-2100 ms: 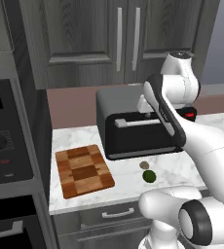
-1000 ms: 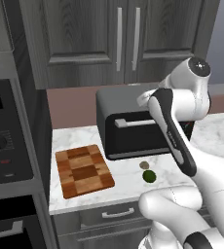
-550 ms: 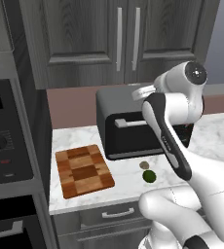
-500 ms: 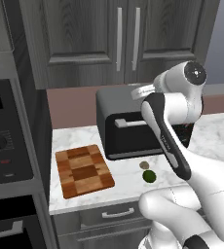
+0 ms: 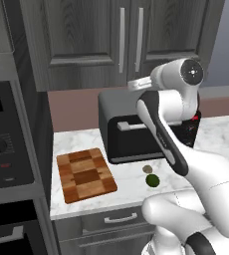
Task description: Open the cabinet. Place the bowl and condiment on the counter. Then place the lime and garlic on the cutting board.
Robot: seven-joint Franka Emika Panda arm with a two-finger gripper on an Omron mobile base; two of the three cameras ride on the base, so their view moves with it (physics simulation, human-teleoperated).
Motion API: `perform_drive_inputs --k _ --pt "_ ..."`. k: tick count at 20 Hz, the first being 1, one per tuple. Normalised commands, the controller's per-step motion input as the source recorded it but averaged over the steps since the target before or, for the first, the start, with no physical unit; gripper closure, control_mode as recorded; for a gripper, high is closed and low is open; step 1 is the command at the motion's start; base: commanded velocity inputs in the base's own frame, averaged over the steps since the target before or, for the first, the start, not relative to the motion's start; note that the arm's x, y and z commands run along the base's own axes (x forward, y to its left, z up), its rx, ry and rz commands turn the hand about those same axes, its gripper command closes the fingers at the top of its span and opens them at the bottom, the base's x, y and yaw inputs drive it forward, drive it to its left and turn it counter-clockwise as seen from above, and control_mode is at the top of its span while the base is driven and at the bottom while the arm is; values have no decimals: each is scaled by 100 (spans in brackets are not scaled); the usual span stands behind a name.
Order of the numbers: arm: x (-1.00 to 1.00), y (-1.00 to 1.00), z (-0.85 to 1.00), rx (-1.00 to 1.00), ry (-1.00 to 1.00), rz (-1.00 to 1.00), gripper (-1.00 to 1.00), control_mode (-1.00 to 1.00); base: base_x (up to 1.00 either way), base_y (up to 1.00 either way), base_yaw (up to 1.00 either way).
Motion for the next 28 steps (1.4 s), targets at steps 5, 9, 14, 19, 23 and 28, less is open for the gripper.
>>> perform_drive_inputs --k 5,9,14,19,23,28 --pt "28 10 32 0 -5 -2 -100 -100 0 0 0" --pt "34 3 23 0 -2 -4 -100 -100 0 0 0" --pt "35 0 16 0 -1 -4 -100 -100 0 0 0" --pt "38 1 14 0 0 -3 -100 -100 0 0 0" --pt "34 1 10 0 0 -3 -100 -100 0 0 0" --pt "35 1 6 0 0 -2 -100 -100 0 0 0"
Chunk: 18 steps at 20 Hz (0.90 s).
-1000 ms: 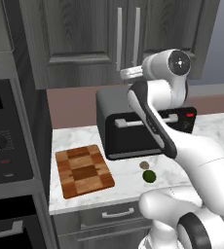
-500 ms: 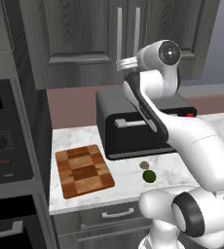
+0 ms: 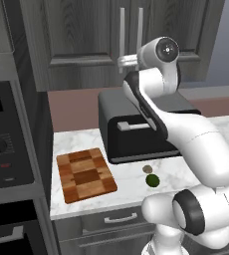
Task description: Open the cabinet. Place the bowl and condiment on the counter. Then place the lime and garlic on the cutting board.
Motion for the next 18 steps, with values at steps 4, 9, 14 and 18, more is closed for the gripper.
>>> perform_drive_inputs --k 4,9,14,18 --pt "43 3 4 0 0 -2 -100 -100 0 0 0" --pt "51 0 0 0 0 -1 -100 -100 0 0 0" --pt "49 0 0 0 -1 0 -100 -100 0 0 0" --pt "40 0 -12 0 -3 0 -100 -100 0 0 0"
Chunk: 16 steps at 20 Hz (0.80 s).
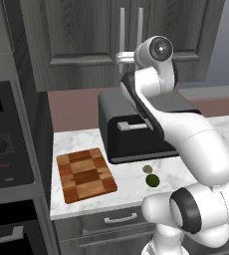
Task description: Open the cabinet. Place the bowl and condiment on the counter. Then place the lime and garlic on the cutting board.
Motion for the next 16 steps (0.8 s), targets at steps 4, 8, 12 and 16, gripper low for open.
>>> perform_drive_inputs --k 4,8,12,16 --pt "37 -4 -16 0 -6 0 -100 -100 0 0 0" --pt "47 -5 -19 0 -6 0 -100 -100 0 0 0" --pt "40 -1 -22 -1 -4 0 100 -100 0 0 0" --pt "2 0 -3 0 0 1 100 -100 0 0 0"
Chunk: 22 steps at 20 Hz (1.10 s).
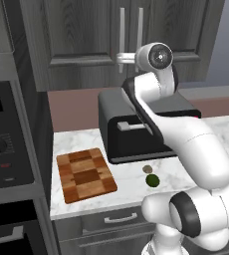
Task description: Open the cabinet. Place the bowl and condiment on the counter. Then place the lime and garlic on the cutting board.
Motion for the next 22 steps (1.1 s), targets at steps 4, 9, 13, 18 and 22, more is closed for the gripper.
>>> perform_drive_inputs --k 4,9,13,18,22 --pt "0 0 0 0 0 0 100 -100 0 0 0" --pt "0 -1 1 0 0 0 100 -100 0 0 0" --pt "-3 -5 12 0 0 0 100 -100 0 0 0" --pt "-16 -19 21 0 -1 0 100 -100 0 0 0" --pt "-27 -30 27 1 -4 0 100 -100 0 0 0"
